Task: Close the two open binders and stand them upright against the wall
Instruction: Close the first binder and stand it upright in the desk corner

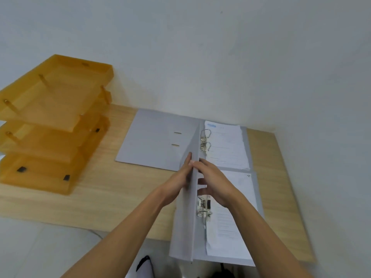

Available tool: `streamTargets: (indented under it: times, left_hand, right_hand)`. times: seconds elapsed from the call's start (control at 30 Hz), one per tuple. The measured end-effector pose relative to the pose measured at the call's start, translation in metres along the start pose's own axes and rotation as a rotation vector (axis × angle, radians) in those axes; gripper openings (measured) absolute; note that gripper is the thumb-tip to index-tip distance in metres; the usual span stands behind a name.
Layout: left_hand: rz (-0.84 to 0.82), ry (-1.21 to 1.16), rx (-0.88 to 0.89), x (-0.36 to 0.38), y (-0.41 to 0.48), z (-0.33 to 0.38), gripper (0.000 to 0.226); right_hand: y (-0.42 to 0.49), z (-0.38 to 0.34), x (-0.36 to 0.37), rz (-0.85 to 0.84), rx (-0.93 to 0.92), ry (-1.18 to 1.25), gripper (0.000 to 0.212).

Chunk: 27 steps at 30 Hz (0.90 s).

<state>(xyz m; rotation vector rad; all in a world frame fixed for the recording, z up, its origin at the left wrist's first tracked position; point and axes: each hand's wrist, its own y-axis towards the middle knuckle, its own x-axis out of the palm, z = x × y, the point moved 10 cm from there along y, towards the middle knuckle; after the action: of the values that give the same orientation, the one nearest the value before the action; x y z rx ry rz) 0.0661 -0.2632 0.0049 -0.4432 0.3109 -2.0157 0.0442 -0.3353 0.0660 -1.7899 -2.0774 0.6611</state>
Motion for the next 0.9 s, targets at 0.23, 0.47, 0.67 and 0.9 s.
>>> streamTargets:
  times: [0.23, 0.47, 0.67, 0.9]
  left_hand:
    - [0.138, 0.244, -0.136, 0.020, 0.013, -0.065, 0.075]
    - [0.352, 0.100, -0.226, 0.022, -0.007, -0.119, 0.082]
    - [0.351, 0.207, -0.258, 0.033, -0.004, -0.151, 0.071]
    - [0.414, 0.248, -0.279, 0.045, -0.009, -0.145, 0.076]
  right_hand:
    - [-0.022, 0.034, -0.108, 0.283, -0.035, -0.204, 0.039]
    - [-0.032, 0.083, -0.197, 0.529, -0.122, -0.205, 0.062]
    - [-0.026, 0.145, -0.248, 0.581, -0.001, -0.329, 0.084]
    - [-0.003, 0.208, -0.239, 0.400, 0.173, -0.437, 0.085]
